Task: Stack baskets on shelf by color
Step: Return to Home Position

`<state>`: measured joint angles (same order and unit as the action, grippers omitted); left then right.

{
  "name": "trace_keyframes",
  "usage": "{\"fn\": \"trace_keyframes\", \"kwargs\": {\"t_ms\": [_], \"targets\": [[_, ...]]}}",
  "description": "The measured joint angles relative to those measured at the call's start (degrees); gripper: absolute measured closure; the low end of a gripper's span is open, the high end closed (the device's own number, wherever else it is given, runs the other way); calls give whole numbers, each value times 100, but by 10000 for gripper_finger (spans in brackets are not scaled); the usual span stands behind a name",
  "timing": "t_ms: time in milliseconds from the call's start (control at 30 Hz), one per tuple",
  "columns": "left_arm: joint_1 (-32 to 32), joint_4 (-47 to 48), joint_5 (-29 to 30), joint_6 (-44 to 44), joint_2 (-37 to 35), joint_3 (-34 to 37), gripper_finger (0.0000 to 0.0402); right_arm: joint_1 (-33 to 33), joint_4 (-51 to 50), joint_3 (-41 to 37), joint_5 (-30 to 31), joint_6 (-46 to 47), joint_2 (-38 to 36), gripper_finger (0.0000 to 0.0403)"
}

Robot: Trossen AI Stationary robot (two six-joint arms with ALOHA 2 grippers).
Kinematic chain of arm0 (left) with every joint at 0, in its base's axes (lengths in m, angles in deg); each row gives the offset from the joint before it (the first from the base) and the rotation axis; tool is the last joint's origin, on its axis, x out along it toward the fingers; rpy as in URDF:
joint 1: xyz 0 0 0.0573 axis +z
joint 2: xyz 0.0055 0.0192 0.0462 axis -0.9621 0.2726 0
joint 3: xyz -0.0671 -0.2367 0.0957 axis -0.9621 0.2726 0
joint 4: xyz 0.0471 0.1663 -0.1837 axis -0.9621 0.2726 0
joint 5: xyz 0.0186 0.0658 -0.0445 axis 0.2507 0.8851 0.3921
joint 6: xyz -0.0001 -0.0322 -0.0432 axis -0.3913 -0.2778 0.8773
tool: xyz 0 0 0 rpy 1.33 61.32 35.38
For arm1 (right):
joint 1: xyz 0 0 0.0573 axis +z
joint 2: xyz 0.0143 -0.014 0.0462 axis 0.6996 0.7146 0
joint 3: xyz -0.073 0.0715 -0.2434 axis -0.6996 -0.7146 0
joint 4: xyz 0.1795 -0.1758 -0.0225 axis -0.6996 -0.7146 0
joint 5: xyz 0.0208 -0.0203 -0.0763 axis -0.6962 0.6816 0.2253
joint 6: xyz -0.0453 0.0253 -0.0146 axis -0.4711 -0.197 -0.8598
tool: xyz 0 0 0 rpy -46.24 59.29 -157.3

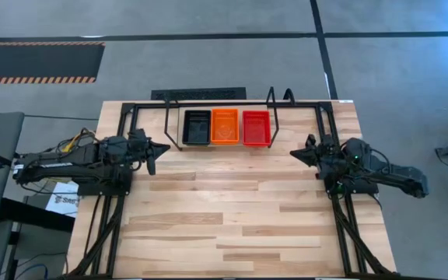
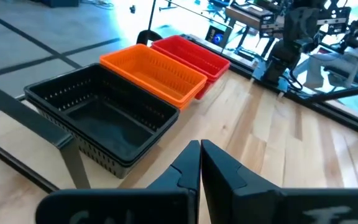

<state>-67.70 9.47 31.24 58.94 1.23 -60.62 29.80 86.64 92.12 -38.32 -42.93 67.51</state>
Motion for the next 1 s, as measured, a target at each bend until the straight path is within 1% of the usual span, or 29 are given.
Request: {"fn": "trace_keyframes", "kwargs": {"t_ms": [133, 267, 333, 500, 767, 867, 1000], "targets": [[0, -20, -89, -153, 0, 14, 401, 0, -9, -106, 0, 1, -2, 403], [-4, -85, -147, -186, -2, 203, 401, 2, 30, -111, 1, -26, -4, 403], [-4, -403, -227, -183, -6, 448, 401, 1, 35, -111, 38, -28, -2, 403], [-4, -1726, -822, -179, -4, 1276, 402, 2, 33, -111, 110, -46, -2, 403], [-4, -2415, -1307, 3, -2, 2055, 401, 0, 33, -111, 219, -46, -2, 403], [-23, -2507, -1413, 38, -9, 2070, 401, 0, 32, -111, 321, -44, -2, 403], [-117, -2639, -1642, -164, -21, 2070, 402, 0, 33, -111, 441, -10, -2, 403]]}}
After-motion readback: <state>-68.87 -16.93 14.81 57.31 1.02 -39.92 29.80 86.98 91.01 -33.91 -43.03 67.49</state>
